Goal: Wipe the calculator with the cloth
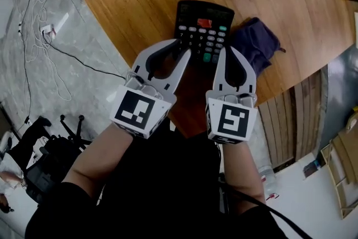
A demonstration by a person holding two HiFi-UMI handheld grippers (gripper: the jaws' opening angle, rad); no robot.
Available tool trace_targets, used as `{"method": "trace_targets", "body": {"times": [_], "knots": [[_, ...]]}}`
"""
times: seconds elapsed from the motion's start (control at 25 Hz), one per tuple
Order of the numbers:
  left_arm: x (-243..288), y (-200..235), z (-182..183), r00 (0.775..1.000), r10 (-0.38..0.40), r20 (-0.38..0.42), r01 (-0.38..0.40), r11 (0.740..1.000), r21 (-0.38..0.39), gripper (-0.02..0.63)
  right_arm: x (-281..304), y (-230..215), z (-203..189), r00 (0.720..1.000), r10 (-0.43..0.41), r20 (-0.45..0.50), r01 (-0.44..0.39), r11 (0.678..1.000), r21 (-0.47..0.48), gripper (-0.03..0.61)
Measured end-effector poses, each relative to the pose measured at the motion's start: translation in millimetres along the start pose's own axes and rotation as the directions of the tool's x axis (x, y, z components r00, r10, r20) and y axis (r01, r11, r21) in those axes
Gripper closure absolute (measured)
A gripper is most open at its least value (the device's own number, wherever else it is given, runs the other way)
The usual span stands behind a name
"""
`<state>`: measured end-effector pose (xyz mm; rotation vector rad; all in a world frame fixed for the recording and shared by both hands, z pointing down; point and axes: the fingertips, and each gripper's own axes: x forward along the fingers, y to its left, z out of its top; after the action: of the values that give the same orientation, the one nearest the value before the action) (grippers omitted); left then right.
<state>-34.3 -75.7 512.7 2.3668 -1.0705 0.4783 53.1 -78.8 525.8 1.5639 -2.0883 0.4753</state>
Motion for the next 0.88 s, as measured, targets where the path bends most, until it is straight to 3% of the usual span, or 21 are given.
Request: {"method": "trace_targets", "body": {"times": [0.2, 0.6, 0.68, 0.88], "knots": [[0, 2, -5, 0.999, -0.033, -0.025, 0.033, 0.999, -0.009, 0.466, 4, -1, -5, 0.998, -0.019, -0.06, 0.019, 1.0, -0.003, 0.563], [-7, 2, -8, 0.993, -0.114, -0.038, 0.111, 0.99, -0.082, 0.429, 7, -10, -17, 0.985, -0.077, -0.157, 0.078, 0.997, -0.002, 0.563], [-2, 0, -12, 0.992, -0.116, -0.049, 0.112, 0.99, -0.088, 0.394, 7, -13, -22, 0.981, -0.077, -0.176, 0.077, 0.997, -0.004, 0.563], [0, 1, -11, 0.993, -0.109, -0.052, 0.104, 0.991, -0.087, 0.393, 4, -12, -19, 0.988, -0.097, -0.121, 0.097, 0.995, -0.007, 0.563]]}}
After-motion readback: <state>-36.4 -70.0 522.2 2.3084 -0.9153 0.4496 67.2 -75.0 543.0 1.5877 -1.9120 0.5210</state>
